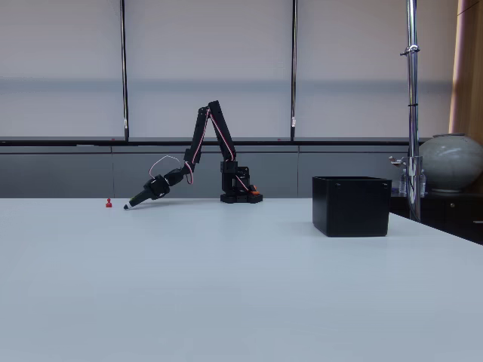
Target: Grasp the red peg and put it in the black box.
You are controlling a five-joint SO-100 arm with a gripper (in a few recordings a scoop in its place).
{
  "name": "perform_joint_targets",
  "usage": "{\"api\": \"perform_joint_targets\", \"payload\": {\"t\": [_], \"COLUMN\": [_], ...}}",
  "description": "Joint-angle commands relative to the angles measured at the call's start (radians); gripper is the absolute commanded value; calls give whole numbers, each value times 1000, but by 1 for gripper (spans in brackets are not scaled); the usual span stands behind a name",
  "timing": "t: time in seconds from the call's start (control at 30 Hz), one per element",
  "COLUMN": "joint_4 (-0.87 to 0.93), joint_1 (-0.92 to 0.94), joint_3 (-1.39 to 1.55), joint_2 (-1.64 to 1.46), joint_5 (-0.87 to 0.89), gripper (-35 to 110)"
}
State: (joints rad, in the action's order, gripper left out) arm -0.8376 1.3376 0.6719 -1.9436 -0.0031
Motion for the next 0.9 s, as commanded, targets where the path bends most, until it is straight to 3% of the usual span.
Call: {"api": "perform_joint_targets", "payload": {"t": [0.0,0.87], "joint_4": [-17,40], "joint_1": [17,-38], "joint_3": [58,293], "joint_2": [-41,-179], "joint_5": [-3,-29], "gripper": [33,33]}}
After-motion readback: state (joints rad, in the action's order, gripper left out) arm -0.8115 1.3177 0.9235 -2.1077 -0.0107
